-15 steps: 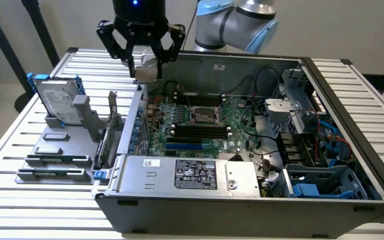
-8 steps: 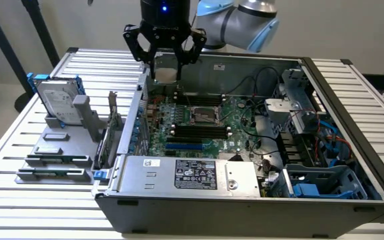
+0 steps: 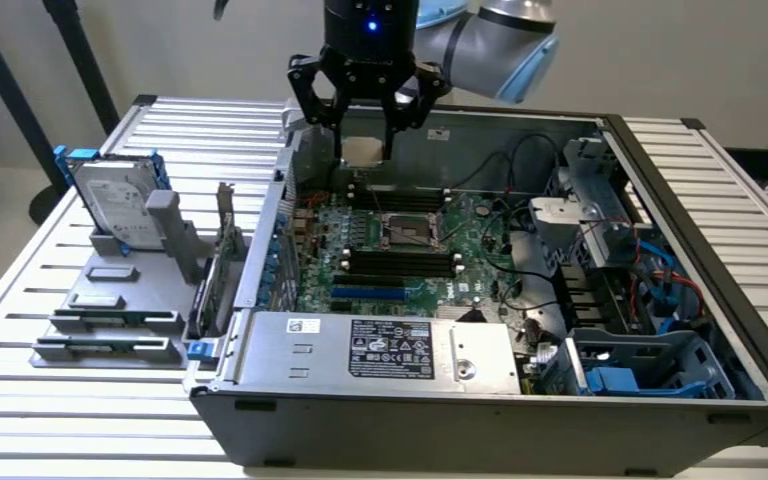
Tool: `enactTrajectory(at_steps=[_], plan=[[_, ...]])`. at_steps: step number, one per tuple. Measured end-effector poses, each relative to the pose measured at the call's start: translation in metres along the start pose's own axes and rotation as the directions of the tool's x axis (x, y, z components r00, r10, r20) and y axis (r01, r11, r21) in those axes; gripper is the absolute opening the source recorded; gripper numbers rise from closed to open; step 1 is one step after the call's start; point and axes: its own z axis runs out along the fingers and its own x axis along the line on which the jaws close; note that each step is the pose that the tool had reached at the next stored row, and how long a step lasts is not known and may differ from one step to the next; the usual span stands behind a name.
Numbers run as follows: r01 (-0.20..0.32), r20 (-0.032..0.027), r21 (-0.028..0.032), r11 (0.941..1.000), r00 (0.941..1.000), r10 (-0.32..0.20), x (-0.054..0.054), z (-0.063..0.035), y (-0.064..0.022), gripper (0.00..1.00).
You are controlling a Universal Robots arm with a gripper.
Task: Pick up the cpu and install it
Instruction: 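Pick up the cpu and move it towards the insertion slot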
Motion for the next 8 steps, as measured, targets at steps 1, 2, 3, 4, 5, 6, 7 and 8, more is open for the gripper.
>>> enactTrajectory(at_steps=[1, 2, 3, 4, 5, 6, 7, 8], plan=[[0.0, 0.0, 0.0001, 1.0, 1.0, 0.0, -0.003, 0.0017, 0.0025, 0.55], [0.0, 0.0, 0.0001, 1.0, 1.0, 0.0, -0.005, 0.0036, 0.0054, 0.55], [0.0, 0.0001, 0.0, 1.0, 1.0, 0.0, -0.007, 0.0054, 0.0083, 0.55], [0.0, 0.0, 0.0001, 1.0, 1.0, 0.0, -0.009, 0.0072, 0.0114, 0.55], [0.0, 0.0, 0.0001, 1.0, 1.0, 0.0, -0.01, 0.009, 0.0145, 0.55], [0.0, 0.0, 0.0, 1.0, 1.0, 0.0, -0.012, 0.0108, 0.0176, 0.55], [0.0, 0.0, 0.0001, 1.0, 1.0, 0.0, -0.013, 0.0126, 0.0207, 0.55], [0.0, 0.0, 0.0002, 1.0, 1.0, 0.0, -0.015, 0.0143, 0.0238, 0.55]])
